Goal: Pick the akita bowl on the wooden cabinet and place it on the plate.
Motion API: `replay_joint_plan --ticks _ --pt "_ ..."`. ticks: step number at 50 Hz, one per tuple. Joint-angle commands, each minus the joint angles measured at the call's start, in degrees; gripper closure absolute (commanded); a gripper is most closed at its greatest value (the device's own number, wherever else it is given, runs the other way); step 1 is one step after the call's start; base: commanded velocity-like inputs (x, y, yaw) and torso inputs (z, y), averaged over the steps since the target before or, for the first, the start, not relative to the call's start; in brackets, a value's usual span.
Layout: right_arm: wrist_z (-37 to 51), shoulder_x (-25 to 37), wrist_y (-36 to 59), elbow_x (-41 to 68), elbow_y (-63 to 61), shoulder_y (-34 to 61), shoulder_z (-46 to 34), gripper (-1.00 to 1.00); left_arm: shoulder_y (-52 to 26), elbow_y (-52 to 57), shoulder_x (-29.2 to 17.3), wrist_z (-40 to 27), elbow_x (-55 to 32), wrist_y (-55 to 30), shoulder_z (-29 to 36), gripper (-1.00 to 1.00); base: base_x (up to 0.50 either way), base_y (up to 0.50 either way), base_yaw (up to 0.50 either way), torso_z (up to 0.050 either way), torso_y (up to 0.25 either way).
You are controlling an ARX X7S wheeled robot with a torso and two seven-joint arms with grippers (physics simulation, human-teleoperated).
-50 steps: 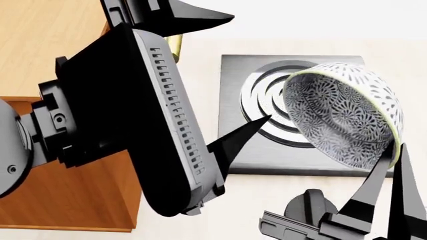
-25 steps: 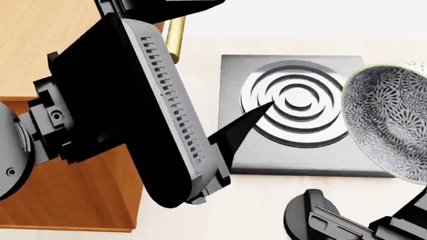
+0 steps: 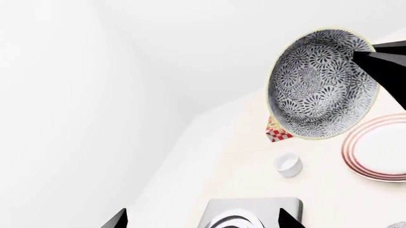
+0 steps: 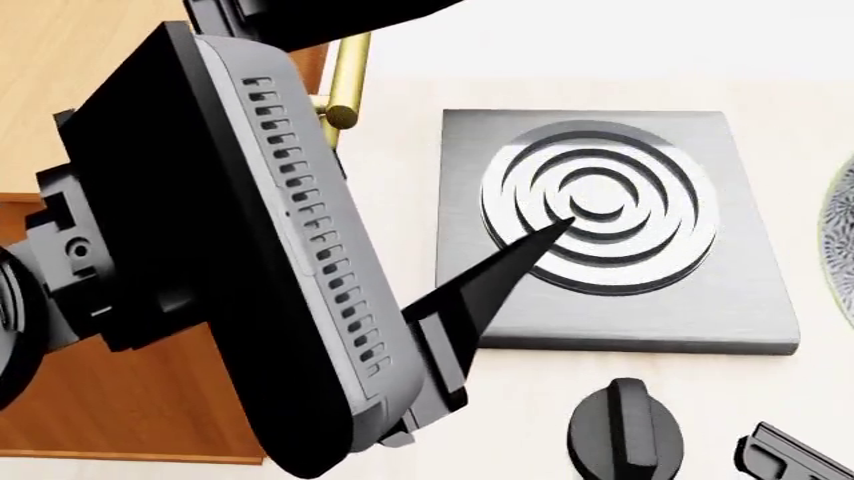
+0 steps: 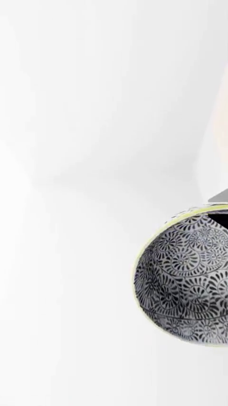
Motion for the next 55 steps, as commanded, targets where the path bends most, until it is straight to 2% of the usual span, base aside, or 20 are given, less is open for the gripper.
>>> replay_joint_plan --ticks 1,17,36,55 --pt "2.10 3.51 -3.52 0.71 -0.25 -5.49 5.81 1.00 -1.05 1.49 -0.06 -1.18 -2.93 -1.04 -1.54 -1.00 0.00 0.00 0.00 0.000 0.000" --pt "0.86 4.00 -4.80 2.47 0.93 -13.36 15.34 1.00 -1.64 2.10 0.09 -1.60 -3.98 -1.36 -1.88 -1.00 0.00 0.00 0.00 0.000 0.001" --pt "-4.83 1.94 -7.36 7.11 8.05 -12.98 17.96 1.00 -0.16 2.42 -0.69 -1.23 -2.70 0.87 -2.13 -1.00 0.00 0.00 0.00 0.001 0.000" --pt "-6.71 -0.21 -11.63 11.96 12.65 -16.46 25.56 1.00 0.57 2.38 -0.94 -1.20 -2.43 1.48 -1.89 -1.00 0.00 0.00 0.00 0.000 0.001"
